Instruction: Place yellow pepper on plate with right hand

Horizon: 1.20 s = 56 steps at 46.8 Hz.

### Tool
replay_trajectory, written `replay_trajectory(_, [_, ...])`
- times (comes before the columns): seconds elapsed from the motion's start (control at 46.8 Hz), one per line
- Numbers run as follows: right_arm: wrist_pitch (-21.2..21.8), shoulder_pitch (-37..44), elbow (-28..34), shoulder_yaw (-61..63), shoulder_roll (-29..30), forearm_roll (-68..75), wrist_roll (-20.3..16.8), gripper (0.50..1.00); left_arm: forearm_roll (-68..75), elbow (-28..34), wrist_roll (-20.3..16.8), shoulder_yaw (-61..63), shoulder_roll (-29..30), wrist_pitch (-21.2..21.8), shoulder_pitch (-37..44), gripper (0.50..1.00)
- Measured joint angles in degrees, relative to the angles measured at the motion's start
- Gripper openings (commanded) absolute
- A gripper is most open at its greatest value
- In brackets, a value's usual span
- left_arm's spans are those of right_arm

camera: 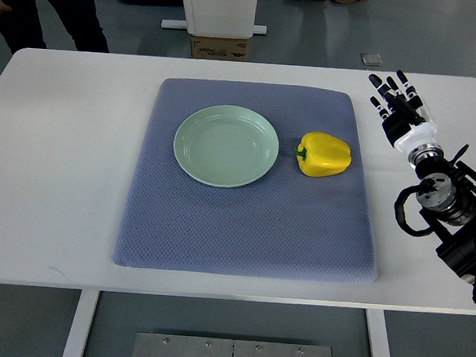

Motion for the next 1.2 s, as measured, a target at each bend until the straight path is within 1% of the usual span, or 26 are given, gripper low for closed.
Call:
replay_trajectory(0.683, [-0.17,-0.23,-0.76,0.09,-0.02,0.00,0.24,1.000,0.10,0.00,0.00,0.19,0.00,0.00,-0.03,1.000])
replay_trajectory(1.046, [-0.65,0.66,-2.73,-0.11,-0.04,-0.08,0.25,1.000,0.11,0.00,0.00,0.19,0.00,-0.02,-0.01,1.000])
replay_trajectory(1.196, [-0.09,1.31,-4.36,-2.05,-0.04,-2.13,1.27,1.000,0.11,0.00,-0.01,0.22,0.00,-0.04,-0.05,1.000])
